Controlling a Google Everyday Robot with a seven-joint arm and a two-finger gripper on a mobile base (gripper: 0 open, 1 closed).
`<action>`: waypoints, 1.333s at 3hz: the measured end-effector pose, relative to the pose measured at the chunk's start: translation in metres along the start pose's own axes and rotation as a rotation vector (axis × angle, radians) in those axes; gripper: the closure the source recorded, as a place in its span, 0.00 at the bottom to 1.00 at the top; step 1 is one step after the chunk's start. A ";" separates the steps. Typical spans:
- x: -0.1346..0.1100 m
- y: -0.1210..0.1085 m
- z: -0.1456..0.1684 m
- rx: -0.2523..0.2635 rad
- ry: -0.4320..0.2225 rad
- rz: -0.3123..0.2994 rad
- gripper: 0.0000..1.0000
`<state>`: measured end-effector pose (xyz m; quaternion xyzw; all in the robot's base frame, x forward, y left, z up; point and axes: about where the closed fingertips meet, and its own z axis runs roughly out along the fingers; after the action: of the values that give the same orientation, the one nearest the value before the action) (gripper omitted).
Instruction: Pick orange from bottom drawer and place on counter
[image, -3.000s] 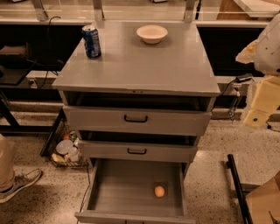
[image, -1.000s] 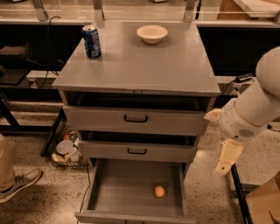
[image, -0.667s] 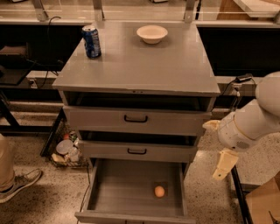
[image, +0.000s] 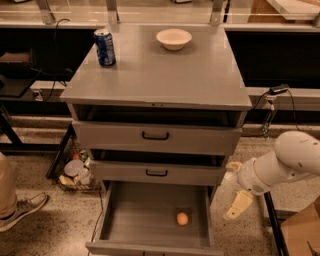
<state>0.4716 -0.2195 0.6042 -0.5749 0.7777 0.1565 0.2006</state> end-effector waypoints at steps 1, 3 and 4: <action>0.038 -0.002 0.067 -0.086 -0.004 0.108 0.00; 0.047 -0.005 0.092 -0.100 -0.017 0.106 0.00; 0.059 -0.011 0.130 -0.107 -0.073 0.086 0.00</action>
Offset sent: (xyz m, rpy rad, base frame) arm 0.0047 -0.0020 -0.0509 0.0238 0.0776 -0.0429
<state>0.4840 -0.2102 0.4618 -0.5448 0.7844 0.2270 0.1910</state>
